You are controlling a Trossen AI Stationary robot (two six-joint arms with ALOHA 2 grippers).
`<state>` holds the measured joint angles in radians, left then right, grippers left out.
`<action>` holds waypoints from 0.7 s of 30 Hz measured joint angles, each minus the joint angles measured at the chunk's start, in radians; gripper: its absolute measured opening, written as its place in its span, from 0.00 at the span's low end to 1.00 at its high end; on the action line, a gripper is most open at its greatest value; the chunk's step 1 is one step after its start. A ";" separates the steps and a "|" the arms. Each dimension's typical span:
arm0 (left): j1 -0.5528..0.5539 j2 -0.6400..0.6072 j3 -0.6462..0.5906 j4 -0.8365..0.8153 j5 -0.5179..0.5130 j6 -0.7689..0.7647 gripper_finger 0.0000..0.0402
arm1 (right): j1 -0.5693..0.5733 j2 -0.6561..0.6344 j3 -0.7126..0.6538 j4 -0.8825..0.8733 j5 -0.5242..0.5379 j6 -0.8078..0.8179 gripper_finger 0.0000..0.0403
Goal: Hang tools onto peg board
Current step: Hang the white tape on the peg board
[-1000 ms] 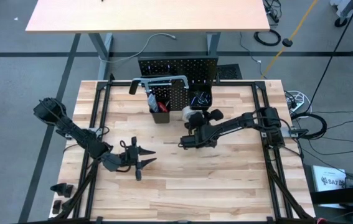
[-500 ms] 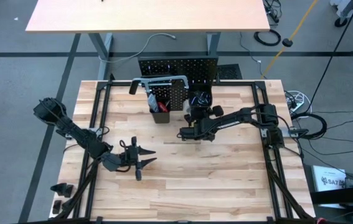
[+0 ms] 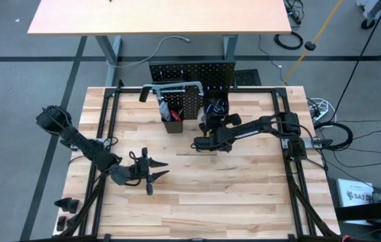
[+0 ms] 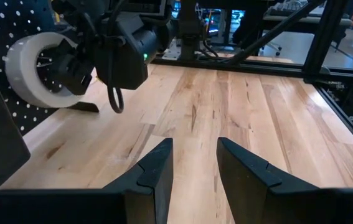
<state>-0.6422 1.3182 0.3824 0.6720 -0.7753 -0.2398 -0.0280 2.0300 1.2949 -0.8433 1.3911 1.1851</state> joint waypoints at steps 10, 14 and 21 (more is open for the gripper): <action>0.000 0.000 0.000 0.000 0.000 0.000 0.32 | 0.000 0.000 0.000 0.003 0.002 0.000 0.54; 0.000 0.000 0.000 0.000 0.000 0.000 0.32 | 0.006 0.000 0.000 0.002 0.018 -0.005 0.53; 0.000 0.000 0.000 0.000 0.000 0.000 0.32 | 0.031 0.000 0.002 0.004 0.103 -0.081 0.53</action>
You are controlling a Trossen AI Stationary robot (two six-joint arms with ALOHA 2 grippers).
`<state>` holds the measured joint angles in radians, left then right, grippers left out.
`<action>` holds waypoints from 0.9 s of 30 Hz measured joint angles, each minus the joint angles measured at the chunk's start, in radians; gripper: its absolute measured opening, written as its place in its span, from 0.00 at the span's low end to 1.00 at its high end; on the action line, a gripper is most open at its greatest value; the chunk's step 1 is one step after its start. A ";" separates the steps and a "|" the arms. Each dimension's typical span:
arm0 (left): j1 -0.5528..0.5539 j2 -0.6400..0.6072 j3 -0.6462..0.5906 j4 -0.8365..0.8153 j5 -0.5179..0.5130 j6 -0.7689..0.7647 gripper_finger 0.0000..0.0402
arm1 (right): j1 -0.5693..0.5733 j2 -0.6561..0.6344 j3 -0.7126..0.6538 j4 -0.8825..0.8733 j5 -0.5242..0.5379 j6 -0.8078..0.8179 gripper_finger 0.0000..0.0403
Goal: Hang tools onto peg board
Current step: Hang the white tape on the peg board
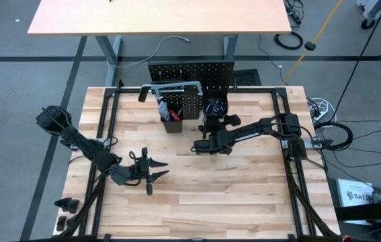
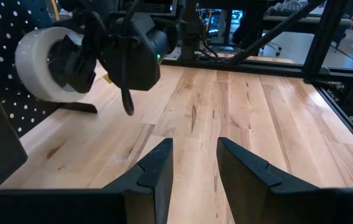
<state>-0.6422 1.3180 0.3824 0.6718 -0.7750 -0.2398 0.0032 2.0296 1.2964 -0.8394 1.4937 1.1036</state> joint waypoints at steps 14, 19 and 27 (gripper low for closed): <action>0.000 0.000 0.000 0.000 0.000 0.000 0.32 | -0.006 0.000 0.000 0.010 -0.003 -0.043 0.53; 0.000 0.000 0.000 0.000 0.000 0.000 0.32 | -0.023 0.000 0.000 0.056 -0.044 -0.067 0.53; 0.000 0.000 0.000 0.000 0.000 0.000 0.32 | -0.012 0.000 0.000 0.059 -0.021 -0.095 0.53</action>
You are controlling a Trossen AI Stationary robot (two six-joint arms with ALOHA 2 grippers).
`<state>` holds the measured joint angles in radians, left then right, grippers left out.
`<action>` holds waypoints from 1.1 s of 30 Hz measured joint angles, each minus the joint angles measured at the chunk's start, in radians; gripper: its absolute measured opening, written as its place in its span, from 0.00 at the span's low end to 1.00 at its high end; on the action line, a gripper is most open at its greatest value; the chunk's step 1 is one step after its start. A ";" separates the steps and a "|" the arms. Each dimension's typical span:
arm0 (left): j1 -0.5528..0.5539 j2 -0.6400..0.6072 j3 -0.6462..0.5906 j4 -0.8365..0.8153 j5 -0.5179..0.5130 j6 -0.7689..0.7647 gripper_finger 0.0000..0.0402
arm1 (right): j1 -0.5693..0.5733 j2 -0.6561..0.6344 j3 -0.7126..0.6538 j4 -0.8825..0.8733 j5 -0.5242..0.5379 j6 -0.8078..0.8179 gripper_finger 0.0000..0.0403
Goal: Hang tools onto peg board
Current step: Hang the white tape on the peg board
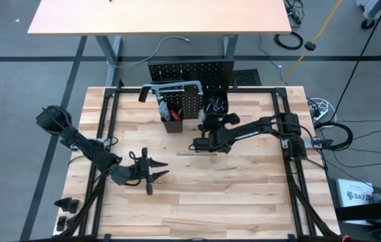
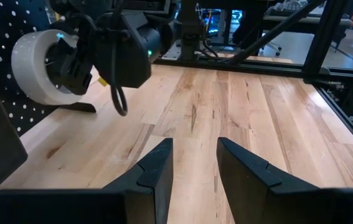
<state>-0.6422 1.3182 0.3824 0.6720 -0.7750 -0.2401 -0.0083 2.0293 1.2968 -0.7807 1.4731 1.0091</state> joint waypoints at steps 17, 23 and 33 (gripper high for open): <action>0.054 0.146 0.000 0.220 -0.034 -0.015 0.32 | 0.010 0.000 0.000 0.003 0.038 -0.004 0.53; 0.110 0.361 0.026 0.371 -0.062 -0.017 0.32 | 0.010 0.000 0.000 0.004 0.039 -0.004 0.53; 0.152 0.468 0.215 0.181 -0.156 0.171 0.32 | 0.010 0.000 -0.001 0.004 0.040 -0.004 0.53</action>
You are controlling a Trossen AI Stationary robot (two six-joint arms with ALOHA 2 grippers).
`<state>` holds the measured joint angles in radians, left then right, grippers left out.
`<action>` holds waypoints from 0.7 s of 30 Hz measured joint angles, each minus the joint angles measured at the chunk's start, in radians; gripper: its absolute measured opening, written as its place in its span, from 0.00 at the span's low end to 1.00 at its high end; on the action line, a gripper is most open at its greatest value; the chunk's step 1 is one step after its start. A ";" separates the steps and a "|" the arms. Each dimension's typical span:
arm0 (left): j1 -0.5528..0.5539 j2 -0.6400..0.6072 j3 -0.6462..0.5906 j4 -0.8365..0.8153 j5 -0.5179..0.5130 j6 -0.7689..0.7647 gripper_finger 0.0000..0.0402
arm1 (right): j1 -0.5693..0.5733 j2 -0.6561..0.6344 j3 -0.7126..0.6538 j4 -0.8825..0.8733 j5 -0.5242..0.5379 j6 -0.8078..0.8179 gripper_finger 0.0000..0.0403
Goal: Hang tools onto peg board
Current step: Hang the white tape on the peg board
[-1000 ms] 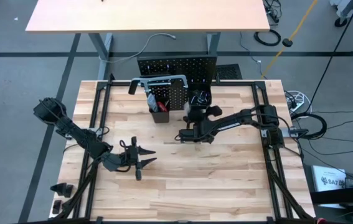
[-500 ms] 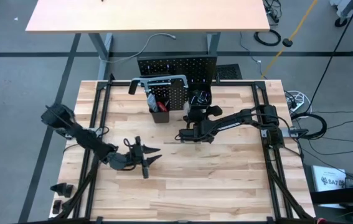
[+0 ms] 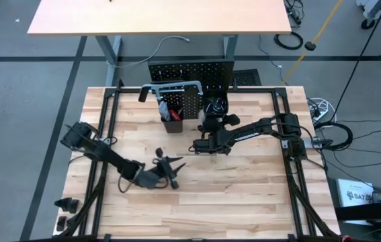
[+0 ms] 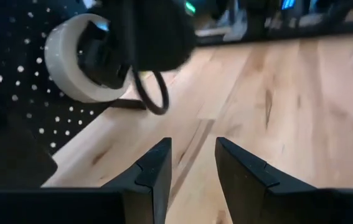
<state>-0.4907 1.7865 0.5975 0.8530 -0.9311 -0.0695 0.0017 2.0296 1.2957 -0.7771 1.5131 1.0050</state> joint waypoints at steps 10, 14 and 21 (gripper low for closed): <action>0.076 0.103 0.169 -0.152 -0.054 0.136 0.32 | 0.000 0.000 0.000 0.000 0.000 0.000 0.53; 0.111 0.135 0.170 -0.156 -0.064 0.218 0.32 | 0.000 0.000 0.000 0.001 0.000 0.000 0.53; 0.102 0.207 0.229 -0.155 -0.143 0.735 0.32 | 0.000 0.000 0.000 0.005 0.000 0.003 0.53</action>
<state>-0.3889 1.9933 0.8268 0.6975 -1.0743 0.6658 0.0017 2.0296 1.2957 -0.7717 1.5135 1.0084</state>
